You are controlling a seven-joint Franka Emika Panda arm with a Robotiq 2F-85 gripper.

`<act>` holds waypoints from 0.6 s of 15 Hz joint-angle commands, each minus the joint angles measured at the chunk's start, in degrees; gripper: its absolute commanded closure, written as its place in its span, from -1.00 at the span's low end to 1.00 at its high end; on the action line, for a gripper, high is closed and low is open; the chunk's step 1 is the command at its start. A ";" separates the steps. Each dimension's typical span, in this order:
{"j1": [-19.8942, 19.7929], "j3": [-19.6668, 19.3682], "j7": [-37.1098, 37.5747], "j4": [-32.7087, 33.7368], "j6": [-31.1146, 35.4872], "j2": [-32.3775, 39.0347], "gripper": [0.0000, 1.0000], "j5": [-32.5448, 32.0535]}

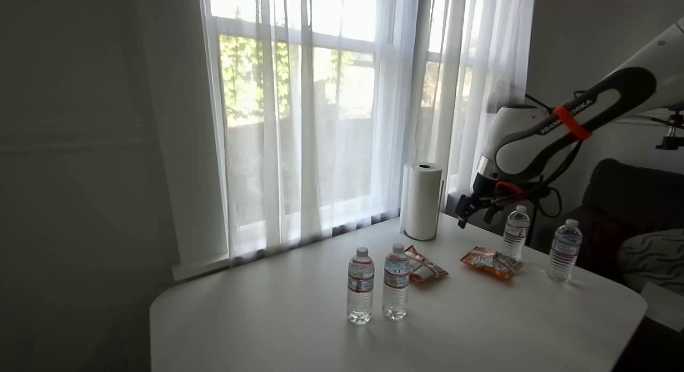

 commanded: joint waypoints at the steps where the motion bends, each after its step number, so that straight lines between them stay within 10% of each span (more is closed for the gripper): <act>1: 1.50 0.54 -4.02 6.43 2.41 8.77 -1.00 5.14; 9: 4.28 1.60 -4.55 18.44 2.02 23.25 -1.00 4.71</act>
